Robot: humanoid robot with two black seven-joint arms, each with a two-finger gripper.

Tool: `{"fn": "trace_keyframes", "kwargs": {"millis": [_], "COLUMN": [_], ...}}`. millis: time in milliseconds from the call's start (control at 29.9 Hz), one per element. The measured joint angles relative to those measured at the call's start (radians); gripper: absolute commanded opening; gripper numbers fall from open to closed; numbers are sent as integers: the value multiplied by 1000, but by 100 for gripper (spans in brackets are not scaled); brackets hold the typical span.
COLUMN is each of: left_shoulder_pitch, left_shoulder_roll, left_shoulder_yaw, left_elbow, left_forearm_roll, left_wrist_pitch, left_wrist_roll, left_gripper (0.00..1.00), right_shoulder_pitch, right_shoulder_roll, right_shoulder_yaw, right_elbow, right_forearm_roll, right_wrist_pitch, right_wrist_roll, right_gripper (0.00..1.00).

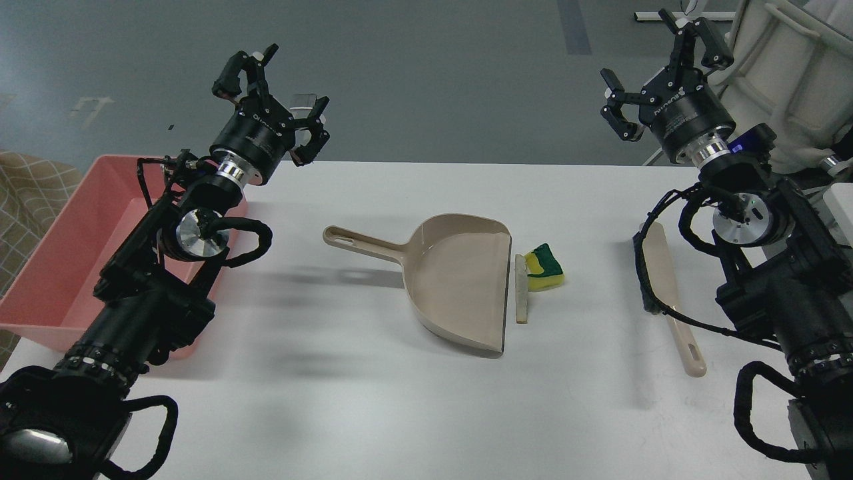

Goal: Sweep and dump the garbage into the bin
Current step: 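Raise both grippers and move the left gripper toward the dustpan handle, then grasp the beige dustpan handle with the left gripper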

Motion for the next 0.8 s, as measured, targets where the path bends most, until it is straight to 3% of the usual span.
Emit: {"fn": "trace_keyframes", "kwargs": {"millis": [167,535,802], "left_shoulder_pitch": [23,175,389], "left_shoulder_roll": [29,223,416], "left_shoulder_yaw": [80,89,69], "left_elbow": [-83,-355,-555], "left_forearm_roll": [0,-2,5], "left_wrist_pitch": [10,29,23], "left_wrist_roll": [-3,27,35], "left_gripper": [98,98,95], "right_shoulder_pitch": [-18,-72,-126], "right_shoulder_roll": [-1,-22,-50], "right_shoulder_yaw": [0,0,3], "right_elbow": [17,81,134], "right_forearm_roll": [0,0,0], "right_wrist_pitch": [0,0,0], "right_wrist_roll": [0,0,0], "right_gripper": [100,100,100]}}
